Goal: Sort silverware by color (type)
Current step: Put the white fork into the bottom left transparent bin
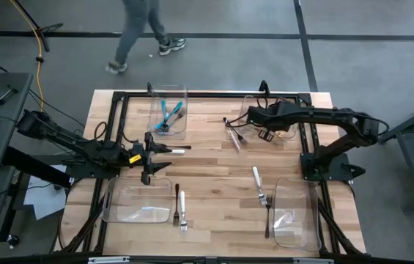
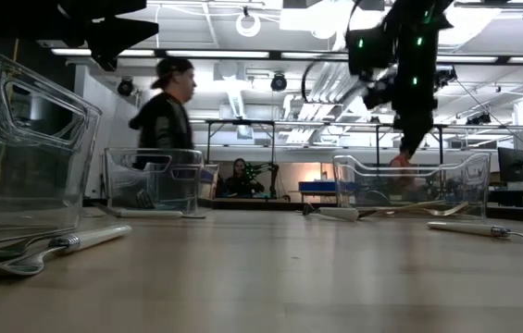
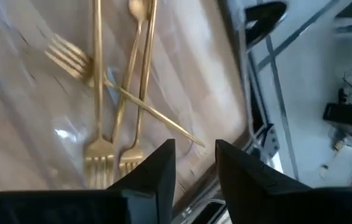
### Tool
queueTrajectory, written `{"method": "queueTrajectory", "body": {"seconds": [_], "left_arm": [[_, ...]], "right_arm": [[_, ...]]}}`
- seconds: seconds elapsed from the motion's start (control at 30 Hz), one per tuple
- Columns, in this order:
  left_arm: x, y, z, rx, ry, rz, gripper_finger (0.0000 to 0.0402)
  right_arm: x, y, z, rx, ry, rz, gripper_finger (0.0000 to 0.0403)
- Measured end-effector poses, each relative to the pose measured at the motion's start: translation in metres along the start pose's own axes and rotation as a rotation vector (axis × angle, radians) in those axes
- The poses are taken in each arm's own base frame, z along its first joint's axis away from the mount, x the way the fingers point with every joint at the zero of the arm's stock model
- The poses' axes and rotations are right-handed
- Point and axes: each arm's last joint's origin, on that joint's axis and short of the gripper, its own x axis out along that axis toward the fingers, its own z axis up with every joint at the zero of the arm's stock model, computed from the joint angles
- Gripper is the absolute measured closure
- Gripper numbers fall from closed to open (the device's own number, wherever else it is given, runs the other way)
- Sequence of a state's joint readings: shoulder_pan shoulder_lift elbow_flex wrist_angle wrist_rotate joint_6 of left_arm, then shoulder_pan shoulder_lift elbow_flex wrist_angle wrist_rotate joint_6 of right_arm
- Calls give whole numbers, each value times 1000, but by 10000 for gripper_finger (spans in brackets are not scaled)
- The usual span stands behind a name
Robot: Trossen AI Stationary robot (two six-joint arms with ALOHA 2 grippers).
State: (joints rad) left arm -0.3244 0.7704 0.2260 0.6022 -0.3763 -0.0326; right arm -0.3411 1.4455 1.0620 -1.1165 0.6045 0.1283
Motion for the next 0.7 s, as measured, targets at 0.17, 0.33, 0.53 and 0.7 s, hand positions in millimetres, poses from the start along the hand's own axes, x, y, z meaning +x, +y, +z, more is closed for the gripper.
{"method": "queueTrajectory", "body": {"seconds": [0.17, 0.33, 0.53, 0.7], "left_arm": [[0, 0, 0, 0, 1, 0, 190], [0, 0, 0, 0, 1, 0, 190], [0, 0, 0, 0, 1, 0, 190], [0, 0, -1, -4, 4, 0, 190]], "right_arm": [[-40, -8, -14, 144, -152, 61, 289], [-74, -2, -29, 376, -279, 334, 288], [-102, 32, -36, 496, -308, 600, 288], [-112, 79, -38, 494, -258, 664, 288]]}}
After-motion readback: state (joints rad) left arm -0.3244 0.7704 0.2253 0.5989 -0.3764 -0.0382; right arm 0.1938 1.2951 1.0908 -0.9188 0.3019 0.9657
